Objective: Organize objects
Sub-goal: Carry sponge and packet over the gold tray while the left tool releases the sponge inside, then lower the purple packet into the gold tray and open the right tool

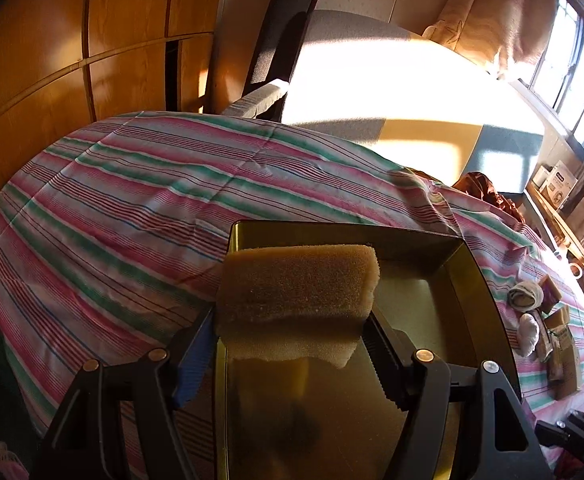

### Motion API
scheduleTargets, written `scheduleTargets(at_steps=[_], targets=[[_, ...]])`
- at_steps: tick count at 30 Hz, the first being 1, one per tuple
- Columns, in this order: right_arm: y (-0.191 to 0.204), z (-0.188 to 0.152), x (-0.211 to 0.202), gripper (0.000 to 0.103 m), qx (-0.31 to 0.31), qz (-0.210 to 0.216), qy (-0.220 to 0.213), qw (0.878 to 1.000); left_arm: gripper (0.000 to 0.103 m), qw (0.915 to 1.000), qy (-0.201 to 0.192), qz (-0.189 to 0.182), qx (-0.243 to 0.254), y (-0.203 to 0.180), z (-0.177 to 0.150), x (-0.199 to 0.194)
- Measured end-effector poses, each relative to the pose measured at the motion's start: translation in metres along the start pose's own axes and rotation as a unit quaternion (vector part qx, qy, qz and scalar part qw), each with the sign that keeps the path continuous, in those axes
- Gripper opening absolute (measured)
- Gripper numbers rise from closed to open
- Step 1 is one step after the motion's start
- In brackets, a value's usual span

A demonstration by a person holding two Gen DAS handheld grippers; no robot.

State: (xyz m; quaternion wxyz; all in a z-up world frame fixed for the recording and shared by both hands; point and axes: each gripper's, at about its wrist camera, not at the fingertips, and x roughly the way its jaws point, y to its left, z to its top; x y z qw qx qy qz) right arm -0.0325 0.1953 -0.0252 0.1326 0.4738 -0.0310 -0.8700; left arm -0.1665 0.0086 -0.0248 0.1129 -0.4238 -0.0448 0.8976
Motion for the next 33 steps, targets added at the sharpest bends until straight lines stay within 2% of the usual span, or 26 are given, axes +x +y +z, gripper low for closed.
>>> scheduleTargets(at_steps=[4,9,12,14,15,18,23,29,33], targets=[[0.011,0.002,0.017,0.036,-0.003,0.014,0.010,1.000,0.071,0.9999,0.001,0.008,0.010,-0.001,0.007,0.013],[0.019,0.001,0.030,0.036,-0.009,0.023,0.020,0.999,0.072,0.9994,0.023,0.022,0.014,0.001,0.011,0.039],[0.018,-0.002,0.034,0.036,-0.010,0.026,0.025,0.999,0.082,0.9987,0.026,0.041,0.017,0.002,0.014,0.050],[0.018,-0.003,0.037,0.036,-0.011,0.027,0.029,0.999,0.087,0.9988,0.026,0.039,0.012,0.004,0.016,0.053],[0.019,-0.004,0.038,0.036,-0.011,0.028,0.030,0.999,0.093,0.9988,0.024,0.040,0.013,0.004,0.017,0.051],[0.021,-0.005,0.043,0.036,-0.010,0.030,0.036,0.999,0.099,0.9986,0.008,0.048,0.020,0.006,0.016,0.044],[0.024,-0.006,0.049,0.036,-0.009,0.034,0.040,0.999,0.100,0.9983,-0.023,0.053,0.009,0.014,0.009,0.016],[0.035,-0.004,0.050,0.036,-0.015,0.039,0.039,0.998,0.100,0.9955,-0.060,0.073,-0.008,0.030,-0.029,-0.037],[0.048,0.001,0.053,0.036,-0.026,0.039,0.036,0.998,0.100,0.9943,-0.060,0.083,-0.031,0.047,-0.053,-0.061]])
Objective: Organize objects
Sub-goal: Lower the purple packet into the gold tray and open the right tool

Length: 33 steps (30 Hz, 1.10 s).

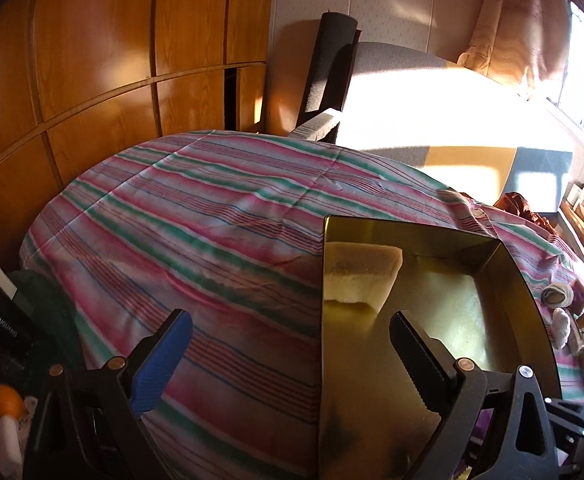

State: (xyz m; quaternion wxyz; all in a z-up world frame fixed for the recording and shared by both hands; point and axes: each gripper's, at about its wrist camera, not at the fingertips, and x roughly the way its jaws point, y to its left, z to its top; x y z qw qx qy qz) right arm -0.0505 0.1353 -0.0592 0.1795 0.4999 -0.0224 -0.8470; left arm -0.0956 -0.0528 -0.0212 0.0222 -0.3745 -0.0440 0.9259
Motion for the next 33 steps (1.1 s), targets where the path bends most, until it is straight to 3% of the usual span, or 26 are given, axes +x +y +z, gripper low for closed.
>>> scheduleTargets(at_steps=[9,22,28,33], targets=[[0.017,0.012,0.011,0.036,0.001,0.003,-0.003,1.000,0.100,0.9980,0.010,0.011,-0.062,0.037,-0.029,-0.032],[0.047,0.011,0.033,0.037,-0.022,0.036,0.013,0.999,0.100,0.9970,-0.004,0.032,-0.071,0.047,-0.038,-0.054],[0.052,0.005,0.039,0.046,-0.024,0.056,0.016,0.998,0.100,0.9970,-0.016,0.043,-0.063,0.047,-0.038,-0.063],[0.048,0.003,0.029,0.047,-0.015,0.050,0.003,0.999,0.100,0.9970,-0.017,0.042,-0.063,0.044,-0.039,-0.065]])
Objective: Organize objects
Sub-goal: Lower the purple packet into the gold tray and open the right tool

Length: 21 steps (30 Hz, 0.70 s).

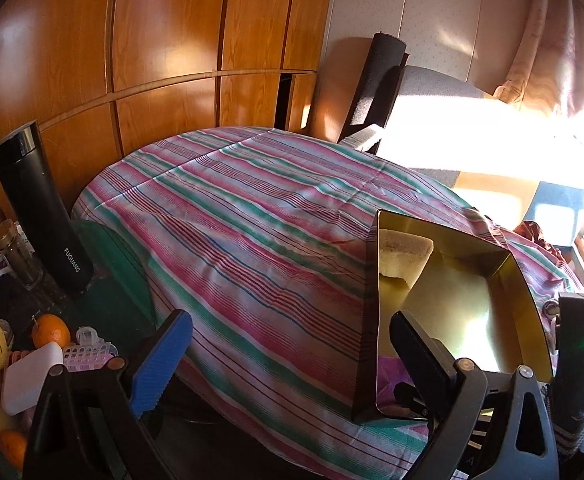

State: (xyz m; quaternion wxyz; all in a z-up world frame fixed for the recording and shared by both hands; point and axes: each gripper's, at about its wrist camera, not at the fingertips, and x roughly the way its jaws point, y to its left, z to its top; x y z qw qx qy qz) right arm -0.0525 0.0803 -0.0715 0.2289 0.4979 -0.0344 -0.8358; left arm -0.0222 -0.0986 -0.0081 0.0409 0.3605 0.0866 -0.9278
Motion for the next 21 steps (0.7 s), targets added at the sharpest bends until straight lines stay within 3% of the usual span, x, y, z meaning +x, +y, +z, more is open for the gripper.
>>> scheduleTargets(at_steps=[9,21], targets=[[-0.006,0.000,-0.032,0.049,0.004,-0.063,-0.047,0.997,0.100,0.9998,0.004,-0.008,0.017,-0.011,-0.005,-0.002],[-0.029,-0.007,-0.090,0.063,-0.006,-0.166,-0.128,0.978,0.100,0.9988,0.015,-0.024,0.041,-0.034,-0.013,-0.004]])
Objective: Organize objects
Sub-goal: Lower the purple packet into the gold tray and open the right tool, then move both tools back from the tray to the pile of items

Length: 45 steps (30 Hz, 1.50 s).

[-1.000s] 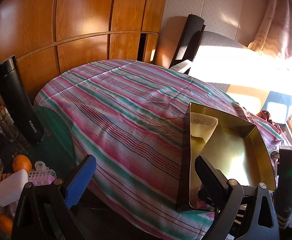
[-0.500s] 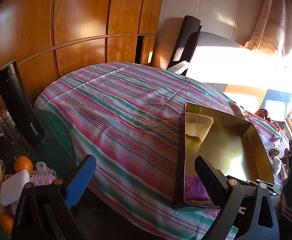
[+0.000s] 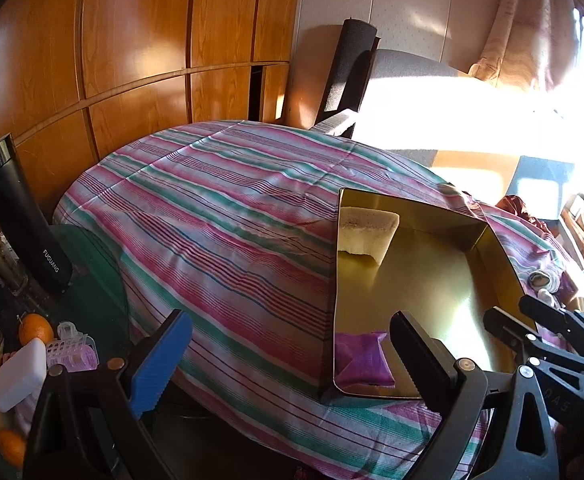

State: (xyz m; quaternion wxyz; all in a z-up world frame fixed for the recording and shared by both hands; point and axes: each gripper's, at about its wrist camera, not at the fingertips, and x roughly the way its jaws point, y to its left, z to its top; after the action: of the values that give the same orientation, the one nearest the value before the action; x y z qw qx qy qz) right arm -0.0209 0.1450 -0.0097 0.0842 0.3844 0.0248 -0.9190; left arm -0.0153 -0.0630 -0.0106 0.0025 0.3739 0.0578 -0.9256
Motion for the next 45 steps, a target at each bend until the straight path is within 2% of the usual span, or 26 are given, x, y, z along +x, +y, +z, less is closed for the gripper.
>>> scheduleTargets(at_steps=[4,12,18,22,27,34,38,41,45], targets=[[-0.020,-0.003,-0.010,0.069,0.014,-0.019,-0.011,1.000,0.100,0.9998,0.001,-0.006,0.019,-0.011,-0.002,0.000],[-0.074,-0.013,-0.023,0.069,0.055,-0.066,-0.009,0.996,0.100,0.9988,0.018,-0.036,0.030,-0.026,-0.005,0.004],[-0.130,-0.025,-0.038,0.069,0.104,-0.098,-0.005,0.990,0.100,0.9964,0.012,-0.060,0.058,-0.050,-0.004,-0.001],[-0.176,-0.034,-0.052,0.069,0.137,-0.127,-0.001,0.982,0.100,0.9927,0.011,-0.089,0.081,-0.074,-0.001,-0.004],[-0.243,-0.044,-0.079,0.070,0.185,-0.179,-0.007,0.966,0.100,0.9835,0.013,-0.131,0.124,-0.115,0.002,-0.009],[-0.329,-0.067,-0.104,0.074,0.247,-0.253,-0.025,0.935,0.100,0.9679,0.008,-0.179,0.176,-0.178,0.005,-0.018],[-0.361,-0.085,-0.111,0.074,0.297,-0.262,-0.033,0.918,0.100,0.9588,0.011,-0.200,0.202,-0.217,0.007,-0.019],[-0.379,-0.097,-0.115,0.075,0.351,-0.245,-0.038,0.903,0.100,0.9526,0.022,-0.218,0.211,-0.245,0.008,-0.015],[-0.390,-0.108,-0.119,0.077,0.391,-0.236,-0.041,0.889,0.099,0.9453,0.043,-0.240,0.217,-0.285,0.007,-0.005]])
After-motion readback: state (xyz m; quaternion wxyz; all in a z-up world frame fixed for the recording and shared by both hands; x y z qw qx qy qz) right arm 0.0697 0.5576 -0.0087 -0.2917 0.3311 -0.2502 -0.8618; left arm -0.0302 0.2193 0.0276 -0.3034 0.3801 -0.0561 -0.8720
